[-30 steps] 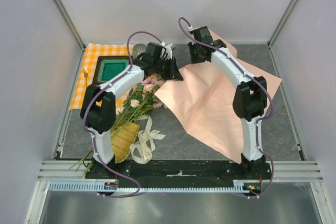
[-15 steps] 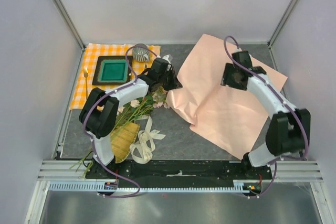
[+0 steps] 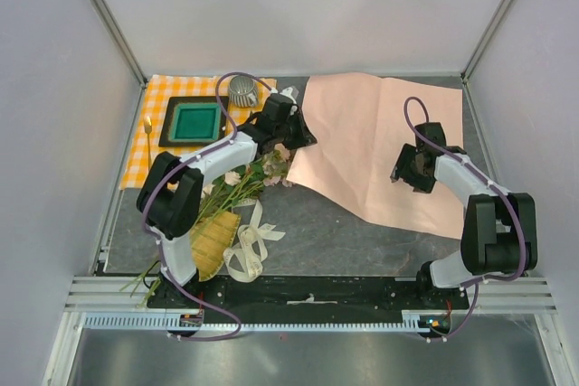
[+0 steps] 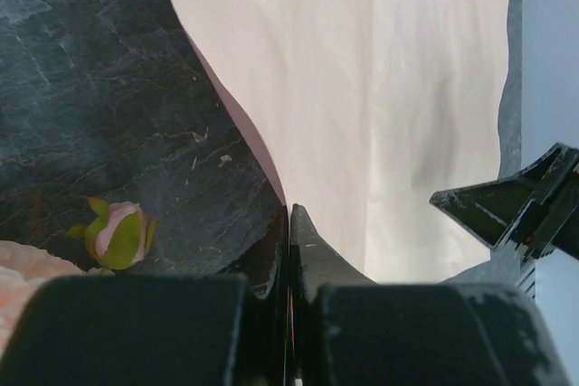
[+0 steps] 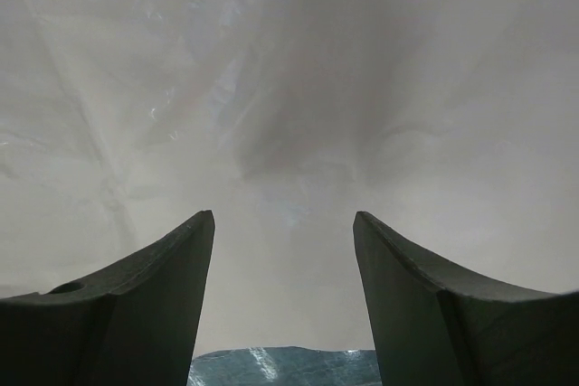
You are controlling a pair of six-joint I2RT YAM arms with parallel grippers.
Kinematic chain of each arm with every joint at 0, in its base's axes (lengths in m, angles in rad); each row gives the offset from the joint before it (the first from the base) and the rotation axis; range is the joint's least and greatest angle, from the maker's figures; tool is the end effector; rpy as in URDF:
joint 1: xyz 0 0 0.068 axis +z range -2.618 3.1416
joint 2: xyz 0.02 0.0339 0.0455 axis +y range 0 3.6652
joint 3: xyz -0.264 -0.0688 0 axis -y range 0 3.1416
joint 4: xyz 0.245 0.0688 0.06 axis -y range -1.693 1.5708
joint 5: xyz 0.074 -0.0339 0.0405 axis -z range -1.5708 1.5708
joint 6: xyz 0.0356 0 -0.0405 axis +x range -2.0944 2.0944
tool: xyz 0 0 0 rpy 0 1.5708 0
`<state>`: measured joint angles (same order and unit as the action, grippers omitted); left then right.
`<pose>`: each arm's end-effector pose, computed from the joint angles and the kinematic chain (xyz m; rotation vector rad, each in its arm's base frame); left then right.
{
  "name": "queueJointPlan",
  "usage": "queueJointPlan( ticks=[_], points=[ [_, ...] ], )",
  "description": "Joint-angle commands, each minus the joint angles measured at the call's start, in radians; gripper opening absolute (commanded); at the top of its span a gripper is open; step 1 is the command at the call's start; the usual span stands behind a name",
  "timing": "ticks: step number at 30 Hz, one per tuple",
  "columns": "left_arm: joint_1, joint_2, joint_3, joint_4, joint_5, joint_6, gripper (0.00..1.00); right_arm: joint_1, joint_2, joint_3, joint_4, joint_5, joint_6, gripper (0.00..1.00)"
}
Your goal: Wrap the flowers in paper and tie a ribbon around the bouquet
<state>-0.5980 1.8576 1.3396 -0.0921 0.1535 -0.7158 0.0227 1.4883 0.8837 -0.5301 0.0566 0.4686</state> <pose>0.3496 -0.2447 0.2350 -0.0438 2.3217 -0.8796 0.2802 0.0043 0.1874 0.6145 2.6335 0.0715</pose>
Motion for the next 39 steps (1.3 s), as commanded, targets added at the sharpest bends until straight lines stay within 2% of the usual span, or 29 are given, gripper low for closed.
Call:
queueJointPlan(
  ticks=[1,5,8,10,17,24,30,37,39],
  points=[
    [-0.005,0.023,0.038,-0.047,0.052,0.058,0.02,0.0,-0.003,0.0,0.056,0.024,-0.005,0.71],
    [-0.009,0.023,-0.008,-0.005,0.099,0.007,0.01,-0.001,0.01,-0.006,0.061,0.072,-0.007,0.71],
    [-0.054,0.041,-0.007,0.023,0.122,-0.023,0.02,-0.023,0.027,-0.014,0.065,0.115,-0.01,0.71],
    [-0.078,0.063,0.001,0.023,0.118,-0.036,0.01,-0.088,0.042,-0.019,0.074,0.108,-0.021,0.71],
    [-0.147,0.08,-0.071,0.064,0.061,-0.128,0.02,-0.11,0.067,0.0,0.074,0.132,-0.054,0.71],
    [-0.154,0.046,-0.154,0.127,0.057,-0.152,0.02,-0.11,0.19,0.084,0.093,0.121,-0.068,0.71],
    [-0.154,-0.003,-0.238,0.183,-0.02,-0.2,0.02,-0.109,0.274,0.115,0.159,0.062,-0.079,0.7],
    [-0.152,0.048,-0.23,0.264,0.05,-0.246,0.02,-0.109,0.352,0.215,0.145,0.109,-0.123,0.71],
    [-0.154,0.032,-0.246,0.273,0.047,-0.238,0.1,-0.109,0.356,0.218,0.154,0.089,-0.134,0.71]
  ],
)
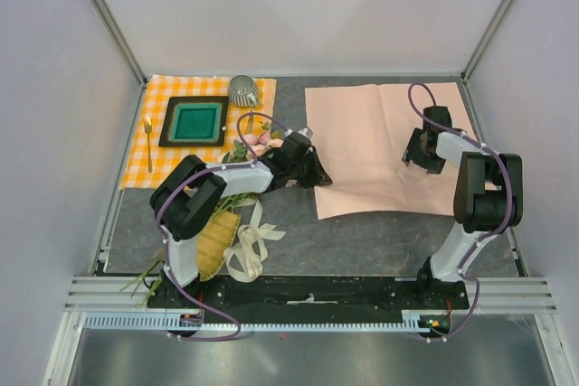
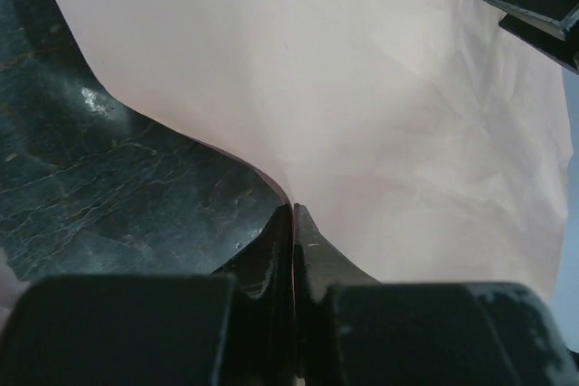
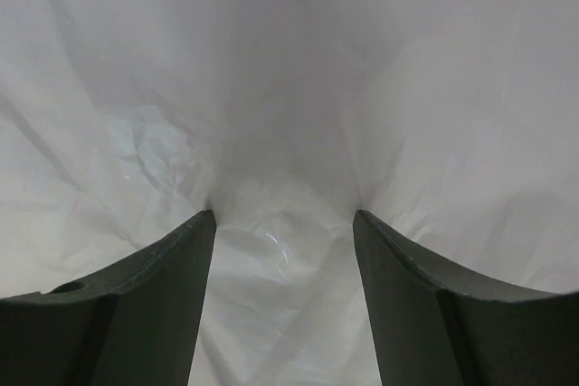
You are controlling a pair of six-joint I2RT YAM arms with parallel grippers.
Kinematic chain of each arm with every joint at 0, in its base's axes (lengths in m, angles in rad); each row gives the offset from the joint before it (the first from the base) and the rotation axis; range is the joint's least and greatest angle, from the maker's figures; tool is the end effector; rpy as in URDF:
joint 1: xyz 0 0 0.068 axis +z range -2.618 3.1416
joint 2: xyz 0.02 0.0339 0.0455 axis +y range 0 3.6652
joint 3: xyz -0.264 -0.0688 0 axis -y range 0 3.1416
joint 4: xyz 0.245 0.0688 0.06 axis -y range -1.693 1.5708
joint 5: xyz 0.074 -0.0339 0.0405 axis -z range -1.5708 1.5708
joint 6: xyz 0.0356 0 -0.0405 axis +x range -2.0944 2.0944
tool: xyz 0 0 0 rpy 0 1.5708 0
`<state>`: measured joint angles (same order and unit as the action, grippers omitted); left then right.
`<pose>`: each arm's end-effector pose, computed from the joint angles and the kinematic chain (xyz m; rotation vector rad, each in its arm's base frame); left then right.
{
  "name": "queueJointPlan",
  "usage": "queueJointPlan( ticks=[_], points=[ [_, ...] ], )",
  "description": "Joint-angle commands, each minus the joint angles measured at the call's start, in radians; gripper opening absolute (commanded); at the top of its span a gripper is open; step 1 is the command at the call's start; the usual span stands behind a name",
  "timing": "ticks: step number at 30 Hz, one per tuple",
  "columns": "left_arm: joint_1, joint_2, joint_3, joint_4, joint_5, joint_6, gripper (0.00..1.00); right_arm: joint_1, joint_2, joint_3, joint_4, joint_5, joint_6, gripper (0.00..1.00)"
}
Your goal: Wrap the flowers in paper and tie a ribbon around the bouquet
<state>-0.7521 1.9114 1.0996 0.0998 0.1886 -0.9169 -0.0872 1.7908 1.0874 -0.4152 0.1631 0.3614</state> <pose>0.2896 -0.2801 0.1547 -0.0983 2.5107 -1.0111 0.3491 -0.0363 0.1603 0.6426 2.5912 -0.1322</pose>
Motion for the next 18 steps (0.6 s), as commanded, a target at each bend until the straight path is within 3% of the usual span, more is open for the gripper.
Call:
queueJointPlan(
  ticks=[1,2,4,5,7,8,13,15,18],
  points=[
    [0.0,-0.049,-0.023,0.083,0.008,-0.028,0.16,0.001,0.05,0.016,0.038,-0.014,-0.027,0.71],
    [0.0,-0.064,-0.029,0.072,0.012,-0.019,0.32,0.001,0.044,0.014,0.032,-0.014,-0.029,0.71],
    [0.002,-0.136,-0.049,0.052,0.05,0.024,0.48,0.004,-0.004,0.006,0.018,-0.002,-0.03,0.71],
    [0.002,-0.167,-0.058,0.007,0.067,0.042,0.71,0.009,-0.025,0.005,-0.005,0.007,-0.03,0.71],
    [0.005,-0.303,-0.082,-0.072,0.092,0.114,0.81,0.039,-0.099,0.009,-0.034,0.024,-0.03,0.72],
    [0.008,-0.366,-0.09,-0.18,0.092,0.148,0.93,0.059,-0.126,0.014,-0.063,0.036,-0.03,0.73],
    [0.153,-0.716,-0.103,-0.544,0.1,0.366,0.93,0.24,-0.298,0.032,-0.131,0.063,-0.052,0.75],
    [0.221,-0.827,-0.081,-0.752,0.036,0.477,0.92,0.323,-0.374,-0.01,-0.105,-0.035,-0.026,0.76],
    [0.318,-0.85,-0.079,-0.86,-0.107,0.594,0.84,0.404,-0.442,-0.096,0.033,-0.319,0.069,0.8]
  ],
)
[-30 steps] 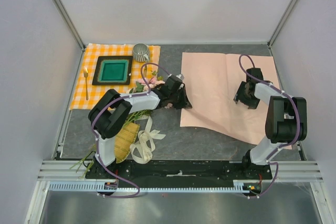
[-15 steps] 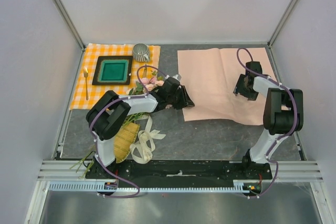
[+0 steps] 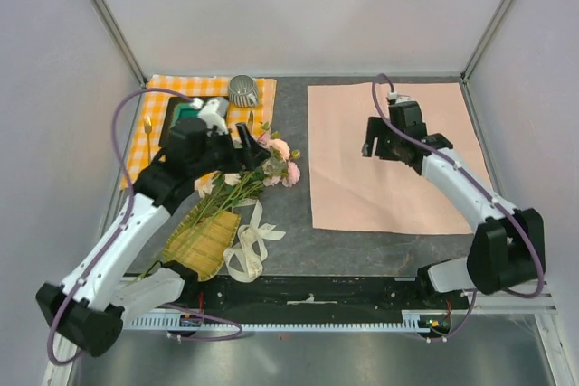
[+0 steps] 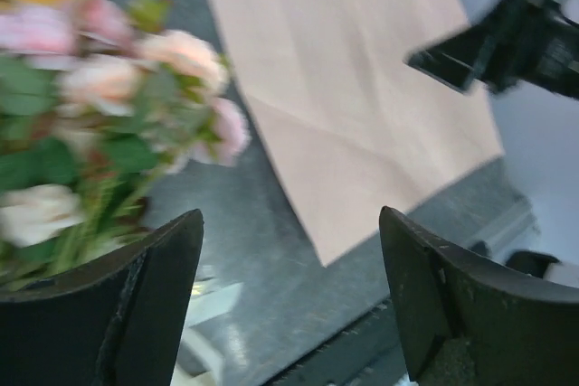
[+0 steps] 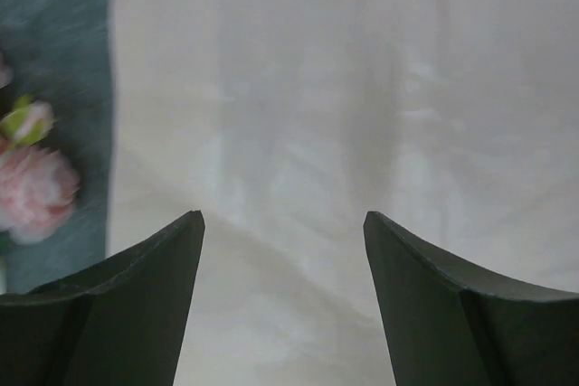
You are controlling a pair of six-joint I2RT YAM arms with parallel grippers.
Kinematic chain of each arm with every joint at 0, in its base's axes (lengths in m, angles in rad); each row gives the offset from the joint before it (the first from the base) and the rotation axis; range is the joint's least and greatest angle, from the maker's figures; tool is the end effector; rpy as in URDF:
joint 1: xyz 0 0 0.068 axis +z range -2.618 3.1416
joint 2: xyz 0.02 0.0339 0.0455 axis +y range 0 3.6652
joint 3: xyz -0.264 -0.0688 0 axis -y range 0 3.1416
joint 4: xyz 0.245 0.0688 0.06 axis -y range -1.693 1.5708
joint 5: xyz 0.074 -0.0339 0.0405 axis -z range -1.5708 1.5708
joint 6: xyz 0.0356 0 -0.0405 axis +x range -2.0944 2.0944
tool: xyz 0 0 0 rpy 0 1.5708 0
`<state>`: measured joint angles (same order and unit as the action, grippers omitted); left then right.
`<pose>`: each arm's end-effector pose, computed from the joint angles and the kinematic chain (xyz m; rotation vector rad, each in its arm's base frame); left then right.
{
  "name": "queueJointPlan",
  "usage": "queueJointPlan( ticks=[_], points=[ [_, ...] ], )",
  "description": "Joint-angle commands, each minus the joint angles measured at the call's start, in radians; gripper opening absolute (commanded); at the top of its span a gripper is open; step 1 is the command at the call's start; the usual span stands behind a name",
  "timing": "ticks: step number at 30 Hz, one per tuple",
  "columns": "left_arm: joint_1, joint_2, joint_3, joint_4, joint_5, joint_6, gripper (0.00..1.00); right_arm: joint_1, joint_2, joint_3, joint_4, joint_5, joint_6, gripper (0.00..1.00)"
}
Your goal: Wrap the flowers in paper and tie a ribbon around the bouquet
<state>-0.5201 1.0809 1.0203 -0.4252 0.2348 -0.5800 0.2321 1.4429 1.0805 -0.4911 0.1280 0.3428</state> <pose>0.2042 -0.1265 0.3408 0.0891 2.1708 -0.9008 0.3013 0.0665 0.2622 0.1917 2.4102 0.1083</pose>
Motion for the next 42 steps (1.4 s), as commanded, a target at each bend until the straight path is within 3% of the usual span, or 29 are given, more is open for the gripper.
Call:
queueJointPlan(
  ticks=[1,2,4,9,13,19,23,33,38,42],
  points=[
    [0.103,0.0,0.006,-0.39,-0.194,0.278,0.8,0.11,-0.107,-0.106,0.153,-0.336,0.151,0.81],
    [0.103,0.028,0.009,-0.409,-0.23,0.293,0.64,0.137,-0.114,-0.117,0.205,-0.355,0.169,0.82],
    [0.103,0.105,0.006,-0.432,-0.342,0.325,0.52,0.209,-0.119,-0.119,0.223,-0.355,0.183,0.82],
    [0.108,0.22,-0.028,-0.417,-0.411,0.405,0.53,0.28,-0.139,-0.142,0.209,-0.352,0.159,0.82],
    [0.109,0.254,-0.06,-0.412,-0.416,0.422,0.47,0.285,-0.214,-0.211,0.212,-0.341,0.159,0.82],
    [0.109,0.309,-0.049,-0.397,-0.416,0.437,0.52,0.285,-0.294,-0.275,0.209,-0.315,0.147,0.82],
    [0.109,0.343,-0.042,-0.386,-0.379,0.437,0.45,0.285,-0.312,-0.275,0.201,-0.314,0.14,0.82],
    [0.109,0.401,-0.017,-0.385,-0.436,0.444,0.35,0.285,-0.32,-0.278,0.203,-0.303,0.14,0.82],
    [0.101,0.389,-0.019,-0.391,-0.489,0.444,0.15,0.286,-0.319,-0.286,0.206,-0.301,0.14,0.82],
    [0.089,0.318,0.004,-0.438,-0.563,0.421,0.08,0.285,-0.317,-0.297,0.215,-0.307,0.15,0.82]
  ],
)
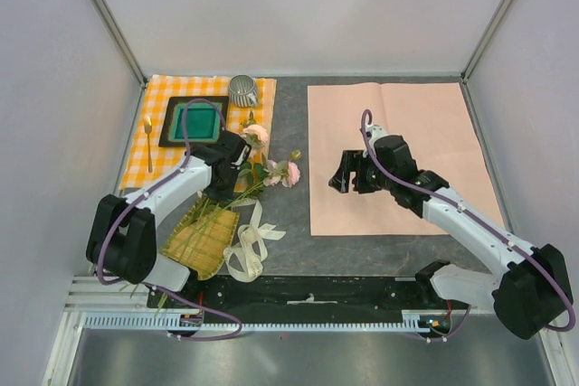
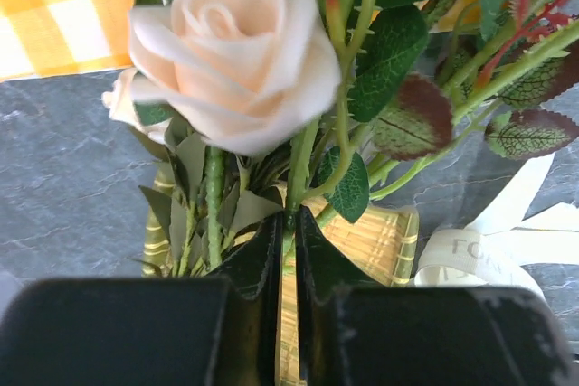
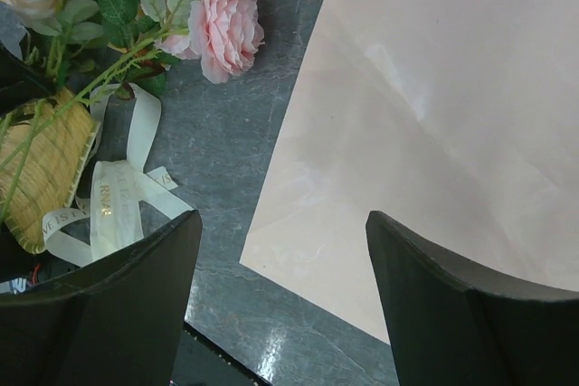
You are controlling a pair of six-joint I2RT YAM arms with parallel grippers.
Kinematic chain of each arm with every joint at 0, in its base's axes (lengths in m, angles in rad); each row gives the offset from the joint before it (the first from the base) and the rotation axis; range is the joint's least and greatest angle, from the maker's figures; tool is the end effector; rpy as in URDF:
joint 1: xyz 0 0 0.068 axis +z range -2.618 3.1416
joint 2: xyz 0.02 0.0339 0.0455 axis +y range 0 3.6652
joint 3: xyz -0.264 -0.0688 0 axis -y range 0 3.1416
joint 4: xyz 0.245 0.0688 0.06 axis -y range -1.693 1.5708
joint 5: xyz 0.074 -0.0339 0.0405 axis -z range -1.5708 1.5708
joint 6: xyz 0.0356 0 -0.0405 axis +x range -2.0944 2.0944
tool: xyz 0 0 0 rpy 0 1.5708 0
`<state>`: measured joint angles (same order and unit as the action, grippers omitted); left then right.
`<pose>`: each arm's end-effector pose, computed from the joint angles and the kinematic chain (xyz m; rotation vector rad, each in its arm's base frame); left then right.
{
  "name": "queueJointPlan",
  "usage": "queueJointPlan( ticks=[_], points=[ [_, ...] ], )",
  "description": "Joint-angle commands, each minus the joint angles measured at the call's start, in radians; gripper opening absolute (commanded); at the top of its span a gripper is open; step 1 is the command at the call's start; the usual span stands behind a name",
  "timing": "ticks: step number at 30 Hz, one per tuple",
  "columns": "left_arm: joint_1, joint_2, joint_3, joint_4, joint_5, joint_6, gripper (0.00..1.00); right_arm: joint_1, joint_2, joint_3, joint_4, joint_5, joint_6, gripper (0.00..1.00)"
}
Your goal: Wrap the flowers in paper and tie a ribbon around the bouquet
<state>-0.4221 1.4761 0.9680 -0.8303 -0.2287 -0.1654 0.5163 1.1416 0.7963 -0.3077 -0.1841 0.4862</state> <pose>0.2435 -0.1005 0.2038 0.3264 2.8275 0.2167 0.2121 0.1279 0.2609 -0.1404 2.3137 0.7372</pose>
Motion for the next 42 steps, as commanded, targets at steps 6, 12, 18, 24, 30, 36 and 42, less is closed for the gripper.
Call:
queueJointPlan(
  ticks=[6,12,18,24,30,36,42],
  points=[
    [-0.047,-0.206,0.225,-0.177,-0.083,-0.054,0.02,0.007,0.023,-0.011,0.07,-0.047,0.017,0.82],
    [-0.049,-0.26,0.348,-0.198,0.183,-0.092,0.01,0.071,0.06,0.035,0.131,-0.092,0.018,0.82],
    [-0.047,-0.214,0.526,-0.196,0.273,-0.18,0.02,0.195,0.124,0.072,0.373,-0.206,0.127,0.83],
    [-0.047,-0.198,0.499,-0.22,0.133,-0.164,0.01,0.295,0.262,0.155,0.441,-0.175,0.166,0.84],
    [-0.032,-0.232,0.445,-0.241,-0.048,-0.143,0.02,0.321,0.375,0.225,0.414,-0.126,0.166,0.84],
    [-0.024,-0.218,0.452,-0.211,0.066,-0.157,0.02,0.39,0.487,0.313,0.493,-0.219,0.123,0.84],
    [-0.006,-0.204,0.456,-0.207,0.08,-0.187,0.01,0.479,0.521,0.302,0.714,-0.256,0.221,0.87]
  ],
)
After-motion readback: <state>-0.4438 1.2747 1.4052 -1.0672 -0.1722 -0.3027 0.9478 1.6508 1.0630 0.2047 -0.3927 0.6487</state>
